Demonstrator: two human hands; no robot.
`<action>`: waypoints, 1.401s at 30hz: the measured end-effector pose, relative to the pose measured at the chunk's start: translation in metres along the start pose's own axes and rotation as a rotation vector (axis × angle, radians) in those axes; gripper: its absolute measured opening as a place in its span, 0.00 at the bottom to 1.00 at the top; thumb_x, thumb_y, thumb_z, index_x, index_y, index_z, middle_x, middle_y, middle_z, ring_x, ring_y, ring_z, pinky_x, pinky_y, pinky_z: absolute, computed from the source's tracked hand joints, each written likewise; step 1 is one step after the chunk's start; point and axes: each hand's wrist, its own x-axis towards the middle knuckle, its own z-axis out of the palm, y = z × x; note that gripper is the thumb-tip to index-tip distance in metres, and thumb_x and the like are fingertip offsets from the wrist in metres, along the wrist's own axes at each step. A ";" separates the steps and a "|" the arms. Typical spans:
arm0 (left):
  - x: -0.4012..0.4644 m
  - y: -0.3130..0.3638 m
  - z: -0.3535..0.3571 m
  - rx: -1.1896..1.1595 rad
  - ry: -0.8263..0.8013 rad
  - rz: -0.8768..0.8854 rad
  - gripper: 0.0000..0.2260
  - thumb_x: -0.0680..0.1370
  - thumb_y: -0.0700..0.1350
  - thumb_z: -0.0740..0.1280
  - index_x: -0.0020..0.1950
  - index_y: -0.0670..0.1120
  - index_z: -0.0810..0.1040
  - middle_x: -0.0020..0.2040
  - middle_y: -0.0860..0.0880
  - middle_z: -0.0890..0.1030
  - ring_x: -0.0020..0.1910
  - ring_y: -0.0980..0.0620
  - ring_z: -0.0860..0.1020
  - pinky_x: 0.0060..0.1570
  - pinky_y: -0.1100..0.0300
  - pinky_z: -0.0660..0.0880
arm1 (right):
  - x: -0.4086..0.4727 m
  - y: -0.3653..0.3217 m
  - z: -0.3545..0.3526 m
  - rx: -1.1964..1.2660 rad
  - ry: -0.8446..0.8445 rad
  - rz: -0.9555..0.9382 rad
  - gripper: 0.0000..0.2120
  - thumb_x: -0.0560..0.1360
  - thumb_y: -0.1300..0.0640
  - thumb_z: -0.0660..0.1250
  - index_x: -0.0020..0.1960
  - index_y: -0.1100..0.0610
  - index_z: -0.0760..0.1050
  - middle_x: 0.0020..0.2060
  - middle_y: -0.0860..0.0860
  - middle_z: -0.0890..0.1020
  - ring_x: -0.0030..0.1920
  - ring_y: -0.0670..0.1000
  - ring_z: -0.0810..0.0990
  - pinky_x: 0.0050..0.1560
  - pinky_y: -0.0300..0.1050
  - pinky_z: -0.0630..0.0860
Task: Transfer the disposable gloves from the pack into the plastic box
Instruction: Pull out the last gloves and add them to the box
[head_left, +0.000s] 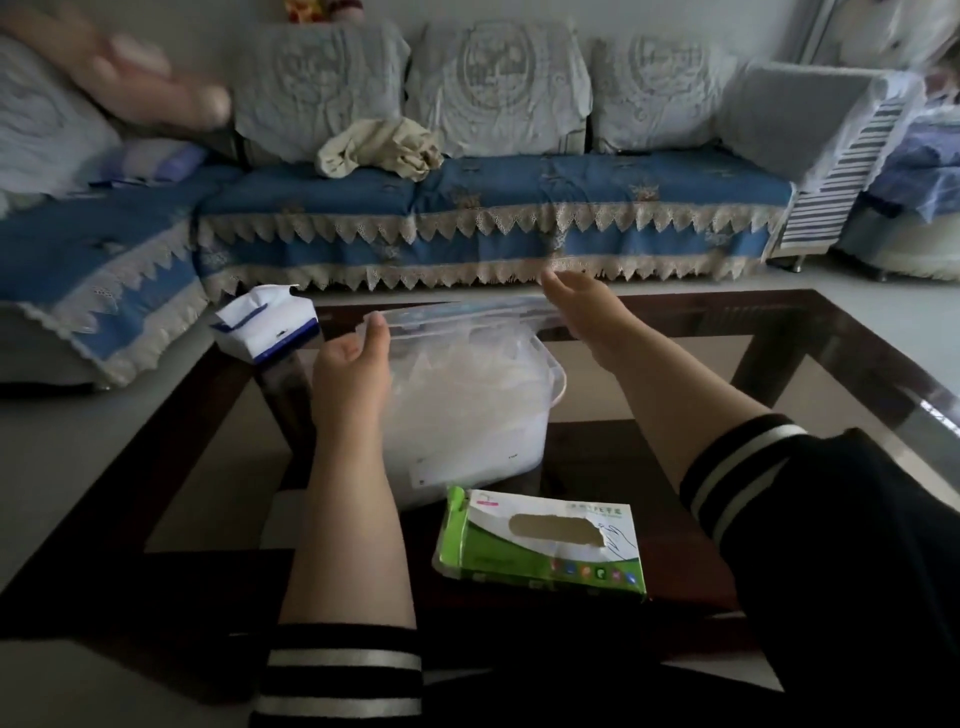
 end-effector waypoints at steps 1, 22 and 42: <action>0.000 -0.001 0.000 0.007 -0.007 -0.001 0.25 0.80 0.61 0.59 0.59 0.42 0.78 0.53 0.47 0.80 0.55 0.48 0.77 0.51 0.57 0.71 | -0.005 0.007 0.002 0.026 0.018 0.039 0.22 0.82 0.47 0.56 0.68 0.61 0.70 0.58 0.52 0.77 0.54 0.48 0.75 0.56 0.42 0.71; -0.026 -0.032 -0.034 -0.168 0.058 -0.305 0.05 0.79 0.45 0.65 0.48 0.44 0.77 0.45 0.47 0.78 0.43 0.51 0.76 0.46 0.56 0.72 | -0.077 0.042 0.047 -0.140 0.084 -0.050 0.30 0.75 0.37 0.63 0.72 0.50 0.65 0.72 0.52 0.65 0.68 0.51 0.69 0.59 0.42 0.66; -0.012 -0.049 -0.028 -0.201 0.105 -0.311 0.14 0.80 0.47 0.63 0.65 0.49 0.76 0.59 0.47 0.79 0.57 0.48 0.78 0.59 0.47 0.77 | -0.082 0.043 0.029 -0.173 -0.086 -0.045 0.36 0.71 0.38 0.69 0.74 0.49 0.63 0.73 0.52 0.64 0.70 0.54 0.66 0.65 0.48 0.67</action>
